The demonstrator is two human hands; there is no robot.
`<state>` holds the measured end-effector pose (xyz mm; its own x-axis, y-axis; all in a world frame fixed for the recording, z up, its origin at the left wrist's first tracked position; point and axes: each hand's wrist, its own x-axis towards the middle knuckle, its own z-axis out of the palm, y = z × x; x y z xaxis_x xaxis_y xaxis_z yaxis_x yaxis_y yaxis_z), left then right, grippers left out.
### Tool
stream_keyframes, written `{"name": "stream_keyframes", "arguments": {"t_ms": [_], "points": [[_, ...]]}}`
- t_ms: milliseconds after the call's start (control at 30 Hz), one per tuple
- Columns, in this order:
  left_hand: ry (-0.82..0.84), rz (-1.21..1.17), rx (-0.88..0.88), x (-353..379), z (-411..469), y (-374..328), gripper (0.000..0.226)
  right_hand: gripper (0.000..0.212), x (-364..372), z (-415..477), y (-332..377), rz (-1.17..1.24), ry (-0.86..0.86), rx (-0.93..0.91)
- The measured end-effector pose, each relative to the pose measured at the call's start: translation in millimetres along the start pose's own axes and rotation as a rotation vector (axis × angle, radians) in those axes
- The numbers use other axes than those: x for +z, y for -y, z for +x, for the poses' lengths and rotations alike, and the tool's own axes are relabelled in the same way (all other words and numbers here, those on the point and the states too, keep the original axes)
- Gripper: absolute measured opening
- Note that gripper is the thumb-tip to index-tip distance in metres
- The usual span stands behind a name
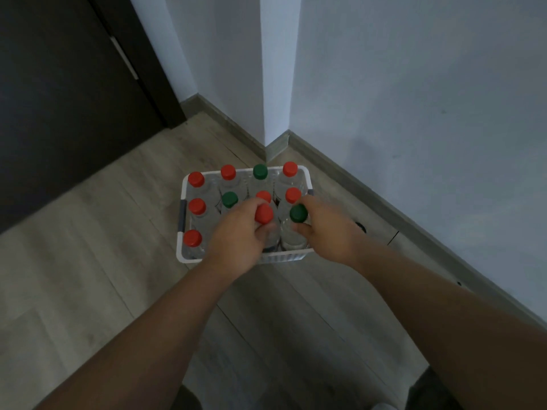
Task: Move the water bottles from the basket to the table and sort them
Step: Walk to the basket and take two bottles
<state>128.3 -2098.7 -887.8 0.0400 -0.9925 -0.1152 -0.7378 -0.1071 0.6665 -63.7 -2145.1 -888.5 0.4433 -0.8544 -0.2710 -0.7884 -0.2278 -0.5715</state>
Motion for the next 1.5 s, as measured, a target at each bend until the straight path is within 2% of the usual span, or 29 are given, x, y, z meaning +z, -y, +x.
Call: {"name": "stream_keyframes", "arguments": {"t_ms": [67,233,333,400,633,1033,1100,1167,1233,1300,1400,1500], "points": [[-0.016,-0.055,0.018,-9.0,-0.6,-3.5,0.017,0.016,-6.2,-3.6,6.8,0.073,-0.030,-0.014],[-0.091,-0.255,0.068,-21.8,0.9,-7.4,0.010,0.019,-18.9,-7.9,23.9,0.297,-0.125,-0.010],[-0.132,-0.327,0.102,-26.7,0.6,-10.9,0.009,0.029,-24.7,-8.6,31.6,0.411,-0.171,0.007],[-0.174,-0.366,0.112,-28.7,-0.6,-13.2,0.018,0.033,-29.1,-10.8,36.2,0.455,-0.215,-0.009],[-0.319,-0.382,0.139,-31.5,-8.6,-27.9,0.025,0.028,-39.5,-13.0,40.3,0.423,-0.317,-0.085],[-0.338,-0.351,0.167,-32.2,-15.3,-27.1,0.023,0.034,-39.7,-18.1,36.3,0.397,-0.249,-0.143],[-0.314,-0.335,0.173,-31.6,-14.0,-24.0,0.025,0.039,-41.0,-18.9,33.2,0.420,-0.222,-0.169],[-0.252,-0.342,0.187,-30.6,-12.4,-18.7,0.034,0.043,-40.8,-19.3,29.5,0.464,-0.118,-0.178],[-0.181,-0.385,0.184,-28.6,-11.3,-12.2,0.045,0.066,-36.5,-18.0,25.1,0.533,0.010,-0.149],[-0.068,-0.476,0.186,-25.0,-12.0,-6.4,0.051,0.086,-30.8,-15.6,18.9,0.605,0.053,-0.134],[0.128,-0.586,0.168,-17.1,-13.5,2.5,0.065,0.085,-27.6,-13.0,9.6,0.609,0.055,-0.153],[0.213,-0.612,0.096,-9.2,-13.7,12.6,0.072,0.080,-17.3,-14.4,1.3,0.602,0.156,-0.167]]}}
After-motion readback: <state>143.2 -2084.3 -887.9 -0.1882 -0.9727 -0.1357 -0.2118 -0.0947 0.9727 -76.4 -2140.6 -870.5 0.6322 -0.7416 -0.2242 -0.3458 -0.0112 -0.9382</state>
